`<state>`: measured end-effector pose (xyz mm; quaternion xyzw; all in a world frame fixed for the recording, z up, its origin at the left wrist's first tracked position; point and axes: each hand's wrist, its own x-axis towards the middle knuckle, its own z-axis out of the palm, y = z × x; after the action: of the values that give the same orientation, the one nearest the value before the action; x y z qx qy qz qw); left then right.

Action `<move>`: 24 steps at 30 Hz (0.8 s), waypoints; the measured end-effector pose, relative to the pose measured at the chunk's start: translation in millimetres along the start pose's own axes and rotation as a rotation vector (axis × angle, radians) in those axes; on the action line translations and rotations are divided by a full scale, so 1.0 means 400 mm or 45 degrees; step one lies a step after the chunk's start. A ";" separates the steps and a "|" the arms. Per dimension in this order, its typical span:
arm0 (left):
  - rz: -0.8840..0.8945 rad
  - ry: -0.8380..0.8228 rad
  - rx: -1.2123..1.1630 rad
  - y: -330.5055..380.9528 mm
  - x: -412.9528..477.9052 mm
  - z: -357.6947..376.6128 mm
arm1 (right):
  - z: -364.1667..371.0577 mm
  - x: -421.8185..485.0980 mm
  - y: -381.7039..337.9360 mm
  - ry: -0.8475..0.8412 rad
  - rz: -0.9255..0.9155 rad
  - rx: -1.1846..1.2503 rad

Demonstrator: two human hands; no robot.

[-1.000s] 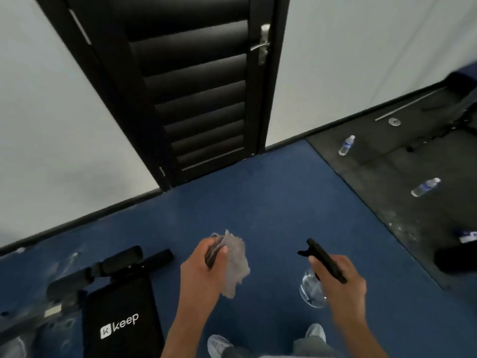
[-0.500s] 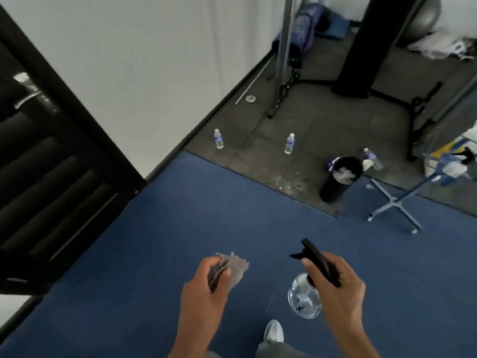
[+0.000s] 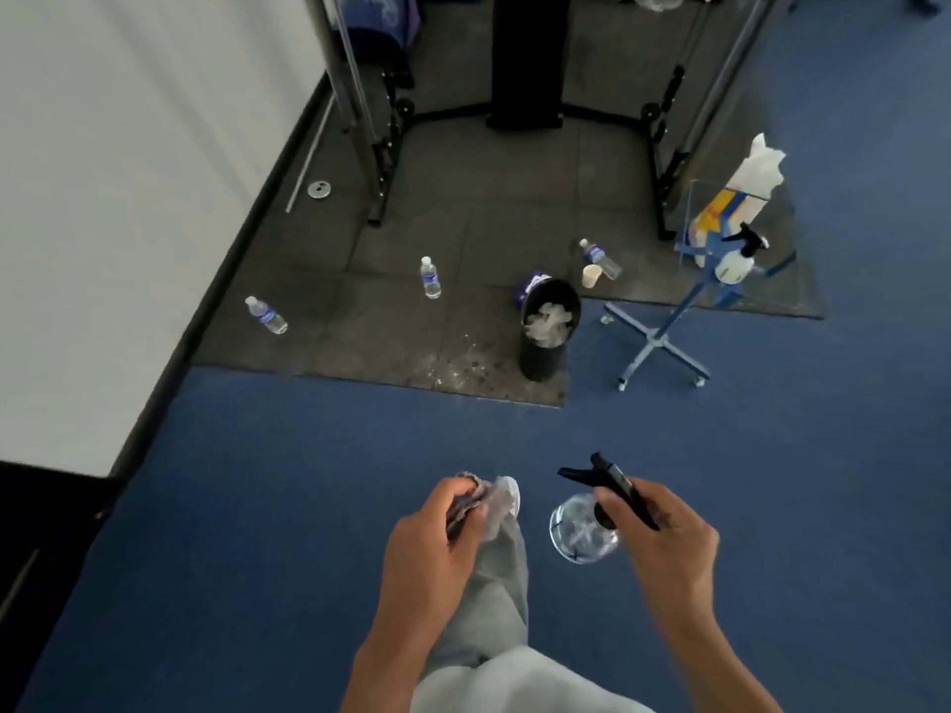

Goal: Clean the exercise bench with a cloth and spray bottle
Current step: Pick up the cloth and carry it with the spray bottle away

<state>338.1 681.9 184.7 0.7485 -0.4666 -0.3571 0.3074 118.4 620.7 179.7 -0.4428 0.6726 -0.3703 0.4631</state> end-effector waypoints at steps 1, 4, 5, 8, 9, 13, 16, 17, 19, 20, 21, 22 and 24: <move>0.015 -0.031 0.025 0.018 0.063 0.015 | -0.004 0.051 -0.021 0.002 -0.011 -0.004; 0.055 -0.141 0.105 0.082 0.251 0.054 | -0.021 0.200 -0.086 0.014 -0.037 -0.097; 0.069 -0.181 0.124 0.109 0.310 0.068 | -0.031 0.251 -0.107 0.024 -0.053 -0.124; 0.128 -0.295 0.173 0.192 0.486 0.122 | -0.069 0.410 -0.158 0.095 -0.094 -0.188; 0.145 -0.326 0.168 0.225 0.540 0.142 | -0.083 0.461 -0.171 0.127 -0.097 -0.201; 0.193 -0.409 0.134 0.365 0.731 0.243 | -0.155 0.659 -0.202 0.233 -0.106 -0.164; 0.200 -0.412 0.098 0.461 0.855 0.347 | -0.228 0.821 -0.202 0.271 -0.097 -0.124; 0.200 -0.396 0.086 0.491 0.895 0.388 | -0.254 0.882 -0.197 0.282 -0.091 -0.111; 0.190 -0.362 0.069 0.553 0.974 0.477 | -0.311 1.013 -0.183 0.288 -0.070 -0.085; 0.184 -0.349 0.062 0.584 1.013 0.524 | -0.339 1.083 -0.173 0.275 -0.052 -0.083; 0.177 -0.338 0.057 0.615 1.052 0.572 | -0.367 1.151 -0.165 0.257 -0.027 -0.092; 0.163 -0.321 0.056 0.648 1.088 0.620 | -0.394 1.216 -0.159 0.234 -0.005 -0.113; 0.125 -0.261 0.042 0.714 1.156 0.711 | -0.444 1.339 -0.157 0.171 -0.007 -0.184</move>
<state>110.9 114.0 138.8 0.6893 -0.5376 -0.4083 0.2628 -130.4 112.5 131.4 -0.4509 0.7260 -0.3508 0.3828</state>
